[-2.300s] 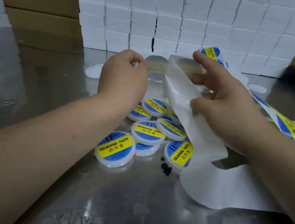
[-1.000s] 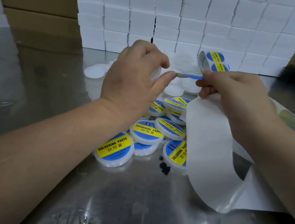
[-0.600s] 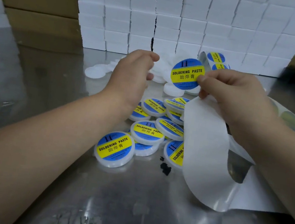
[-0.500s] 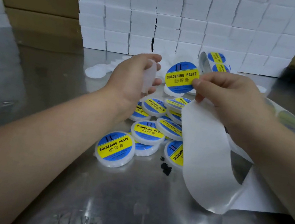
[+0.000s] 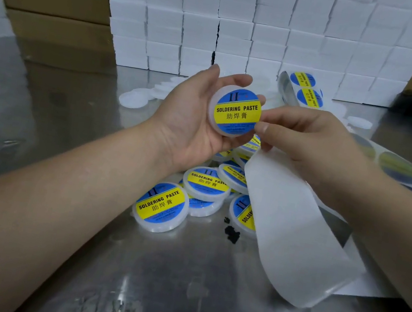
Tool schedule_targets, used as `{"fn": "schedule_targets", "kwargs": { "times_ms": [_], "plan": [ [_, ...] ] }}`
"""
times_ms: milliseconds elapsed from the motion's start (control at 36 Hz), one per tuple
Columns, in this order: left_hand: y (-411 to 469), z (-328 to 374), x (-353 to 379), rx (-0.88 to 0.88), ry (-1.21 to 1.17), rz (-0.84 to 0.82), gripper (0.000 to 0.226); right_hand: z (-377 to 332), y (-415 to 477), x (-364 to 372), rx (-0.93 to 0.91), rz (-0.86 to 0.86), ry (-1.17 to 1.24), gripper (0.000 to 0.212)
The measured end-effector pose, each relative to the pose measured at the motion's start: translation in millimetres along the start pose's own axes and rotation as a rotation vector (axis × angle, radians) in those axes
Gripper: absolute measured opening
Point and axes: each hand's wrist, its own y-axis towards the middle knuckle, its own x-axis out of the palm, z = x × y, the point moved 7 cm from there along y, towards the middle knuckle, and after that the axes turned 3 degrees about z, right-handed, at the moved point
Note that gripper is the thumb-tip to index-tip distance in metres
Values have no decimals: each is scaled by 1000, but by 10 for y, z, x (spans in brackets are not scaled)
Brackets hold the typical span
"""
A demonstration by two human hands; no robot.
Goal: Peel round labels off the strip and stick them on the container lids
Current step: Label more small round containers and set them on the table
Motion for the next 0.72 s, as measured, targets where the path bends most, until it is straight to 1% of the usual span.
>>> {"fn": "schedule_targets", "kwargs": {
  "times_ms": [83, 250, 500, 722],
  "plan": [
    [-7, -4, 10, 15, 14, -5, 36, 15, 3, 2, 14, -7, -19, 16],
    [-4, -17, 40, 45, 45, -17, 17, 27, 3, -12, 32, -10, -31, 13],
    [-10, 3, 45, 100, 63, -54, 18, 71, 31, -46, 46, 32, -68, 11],
    [-5, -9, 36, 130, 110, -39, 22, 118, 48, -52, 65, 31, -83, 11]
  ]
}}
